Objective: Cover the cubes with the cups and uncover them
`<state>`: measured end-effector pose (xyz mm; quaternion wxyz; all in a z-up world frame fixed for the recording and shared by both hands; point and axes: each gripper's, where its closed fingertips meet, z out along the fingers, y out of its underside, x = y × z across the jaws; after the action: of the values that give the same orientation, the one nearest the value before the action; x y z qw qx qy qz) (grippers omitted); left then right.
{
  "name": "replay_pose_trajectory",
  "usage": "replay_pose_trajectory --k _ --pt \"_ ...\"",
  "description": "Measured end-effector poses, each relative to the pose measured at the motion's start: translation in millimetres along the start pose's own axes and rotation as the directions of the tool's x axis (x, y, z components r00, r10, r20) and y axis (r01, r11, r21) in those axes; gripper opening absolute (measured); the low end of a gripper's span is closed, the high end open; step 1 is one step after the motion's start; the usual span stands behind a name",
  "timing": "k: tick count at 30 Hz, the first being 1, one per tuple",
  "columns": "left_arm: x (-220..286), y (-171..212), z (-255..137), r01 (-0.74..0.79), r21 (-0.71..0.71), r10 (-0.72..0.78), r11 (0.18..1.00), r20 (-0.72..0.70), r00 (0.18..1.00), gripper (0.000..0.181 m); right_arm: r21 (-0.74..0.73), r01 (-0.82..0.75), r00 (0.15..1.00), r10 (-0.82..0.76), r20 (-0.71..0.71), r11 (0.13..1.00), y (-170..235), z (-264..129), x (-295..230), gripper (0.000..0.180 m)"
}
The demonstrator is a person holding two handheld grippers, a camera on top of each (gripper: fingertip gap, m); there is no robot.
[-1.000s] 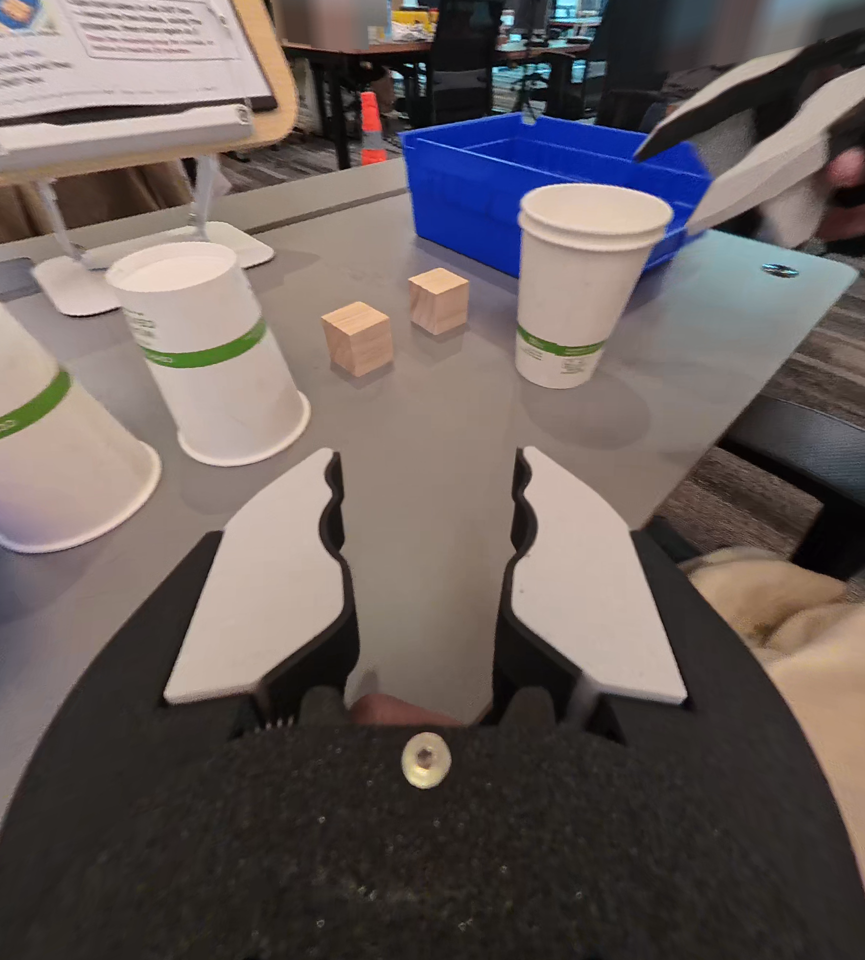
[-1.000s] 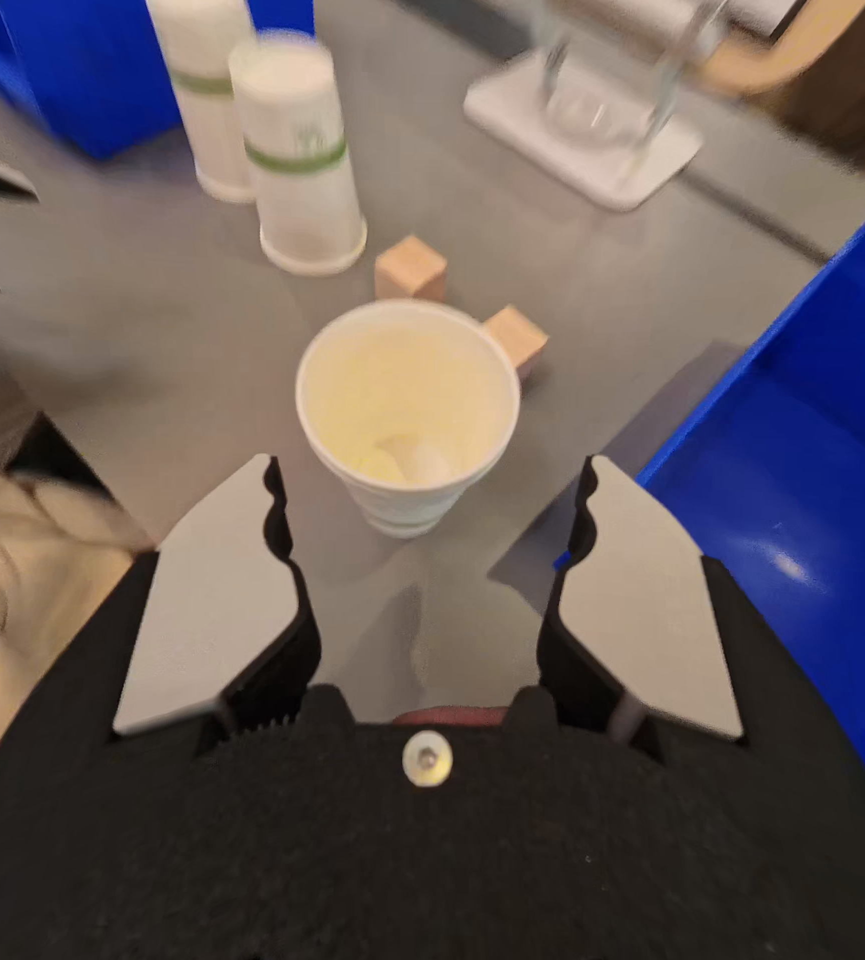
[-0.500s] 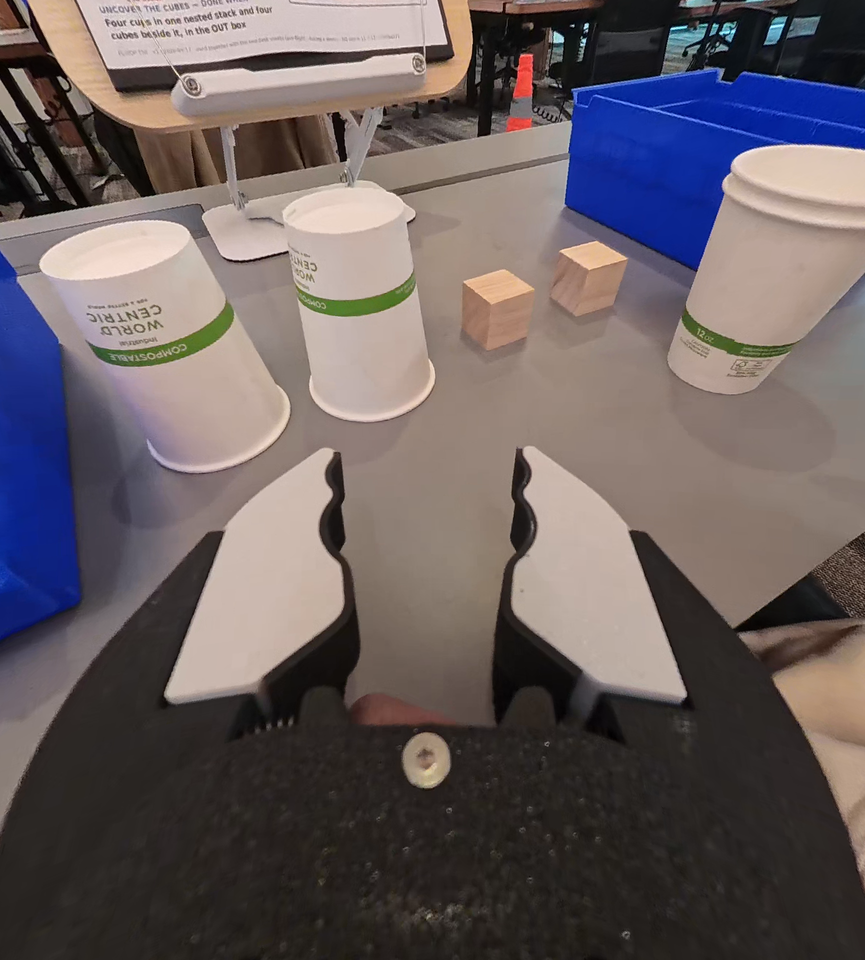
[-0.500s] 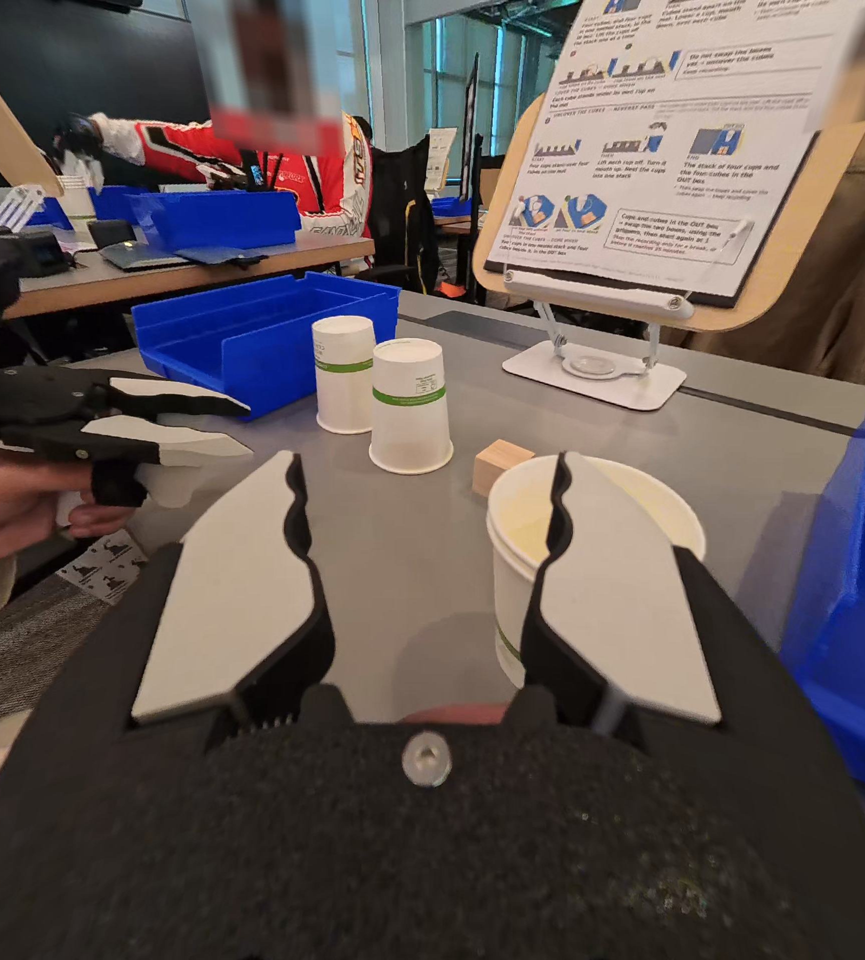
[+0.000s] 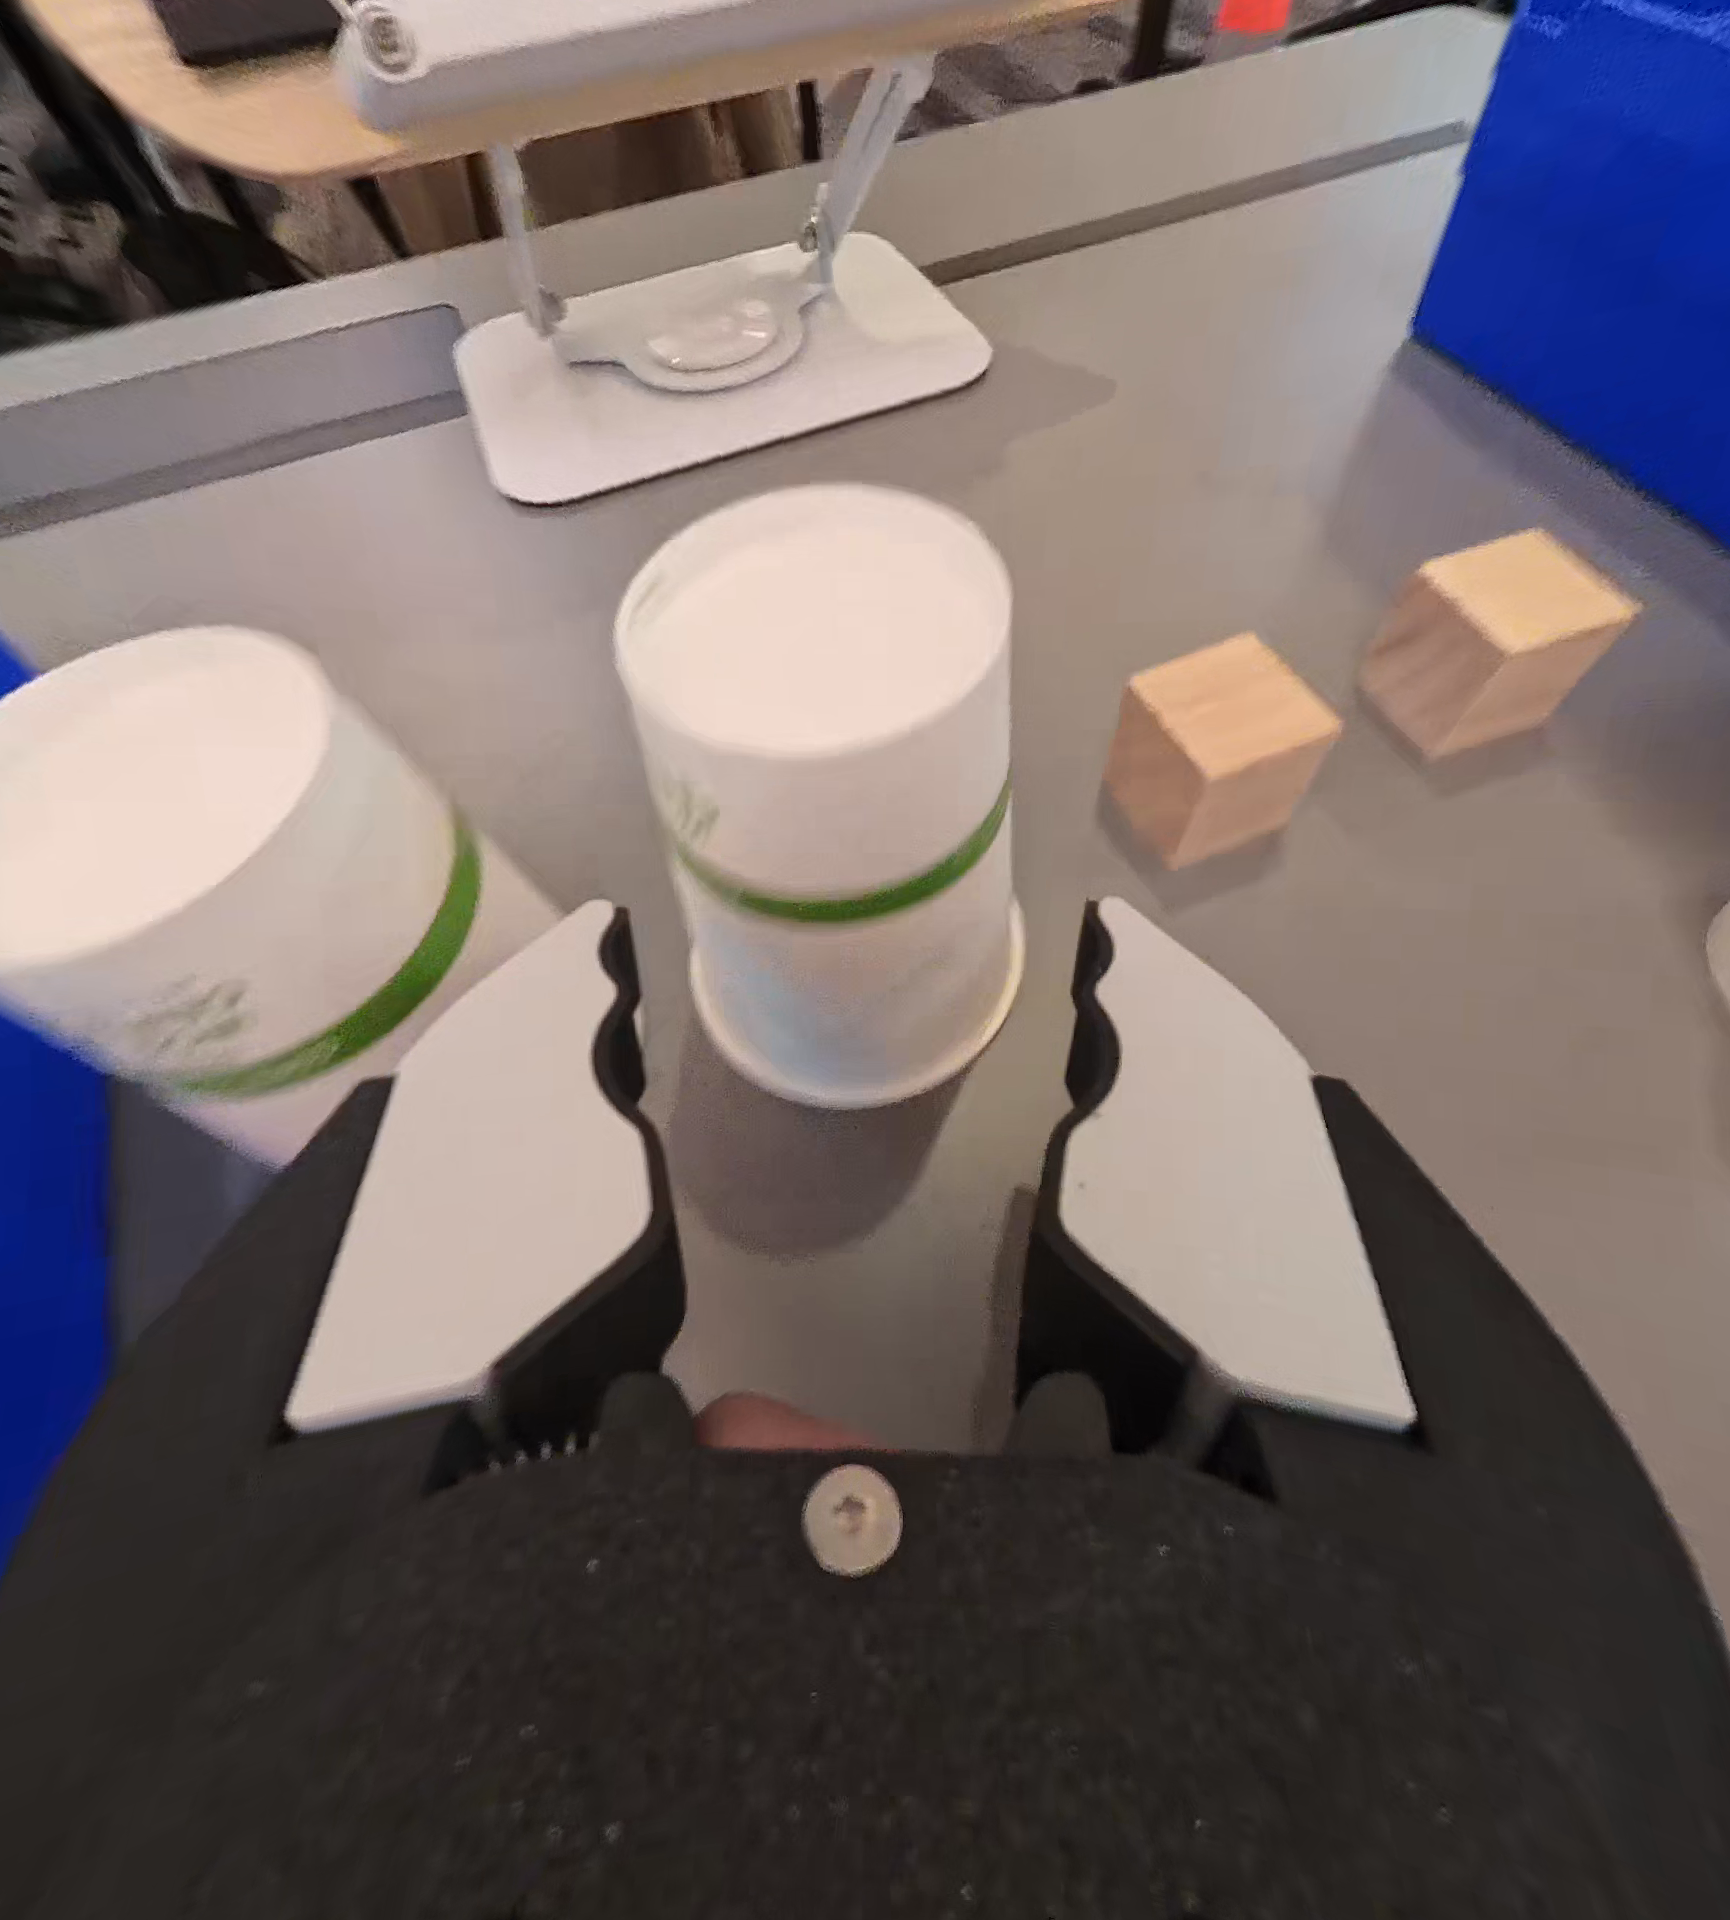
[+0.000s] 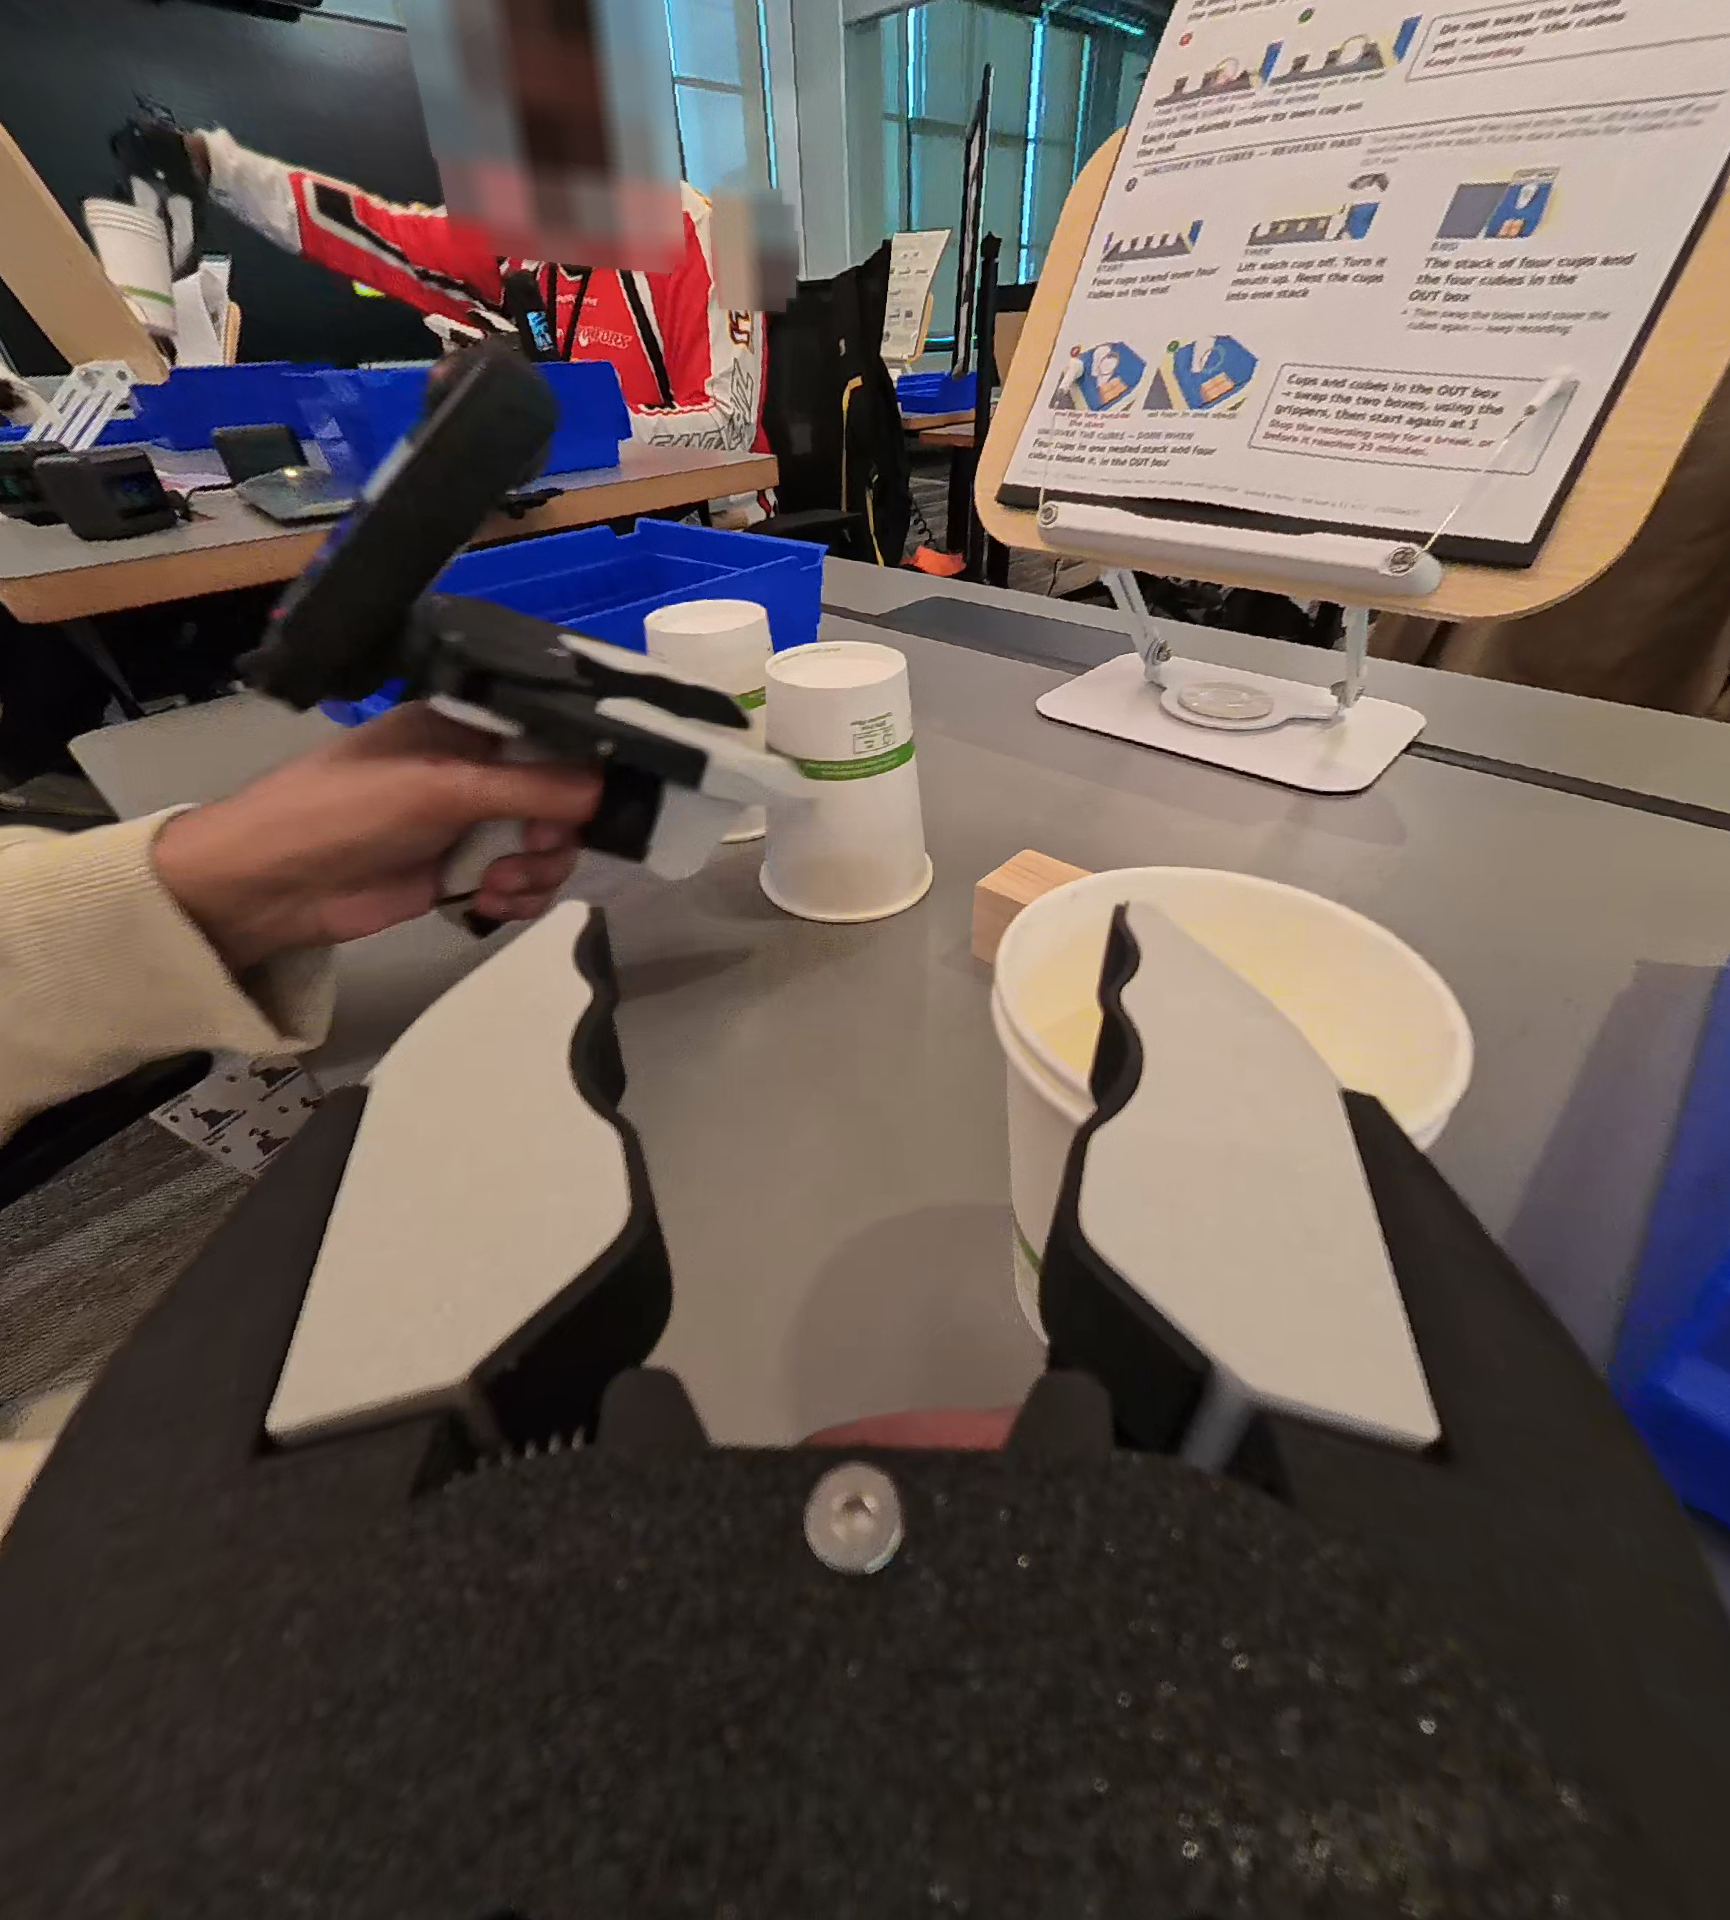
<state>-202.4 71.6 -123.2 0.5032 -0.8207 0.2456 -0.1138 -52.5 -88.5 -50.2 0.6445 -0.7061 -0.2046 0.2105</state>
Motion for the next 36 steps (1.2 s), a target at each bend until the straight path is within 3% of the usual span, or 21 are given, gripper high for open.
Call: replay_pose_trajectory --k 7,14,17,21,24,27,30,34,36 --pt "-4 -13 52 0.006 -0.049 -0.005 0.999 0.023 1.0 0.084 -0.013 -0.047 0.998 0.048 0.048 0.999 7 1 -4 0.088" --pt "-6 -20 57 0.011 -0.047 -0.011 0.999 -0.01 1.0 0.081 -0.034 -0.061 0.997 0.062 0.05 0.998 13 2 -1 0.087" --pt "-6 -46 26 0.006 0.056 -0.002 0.998 -0.074 0.997 0.081 -0.039 -0.053 0.998 0.055 0.042 0.998 13 2 2 0.086" --pt "-6 -91 -52 0.074 0.305 0.016 0.949 -0.283 0.959 0.081 -0.023 -0.065 0.997 0.066 0.042 0.998 8 0 6 0.086" --pt "1 -95 -106 0.279 0.409 -0.011 0.869 -0.548 0.836 0.081 0.003 -0.102 0.993 0.101 0.064 0.995 2 0 6 0.084" --pt "6 -87 -133 0.399 0.42 -0.002 0.815 -0.687 0.727 0.081 0.054 -0.188 0.969 0.176 0.175 0.981 -15 3 -11 0.076" --pt "18 -99 -160 0.496 0.413 0.058 0.764 -0.81 0.584 0.081 0.042 -0.383 0.849 0.334 0.408 0.923 -45 10 -47 0.069" --pt "44 -120 -185 0.526 0.42 0.166 0.739 -0.871 0.463 0.081 -0.172 -0.618 0.49 0.547 0.679 0.767 -86 22 -99 0.059" --pt "58 -124 -190 0.511 0.433 0.201 0.743 -0.872 0.446 0.081 -0.235 -0.656 0.4 0.594 0.698 0.717 -97 33 -112 0.059"
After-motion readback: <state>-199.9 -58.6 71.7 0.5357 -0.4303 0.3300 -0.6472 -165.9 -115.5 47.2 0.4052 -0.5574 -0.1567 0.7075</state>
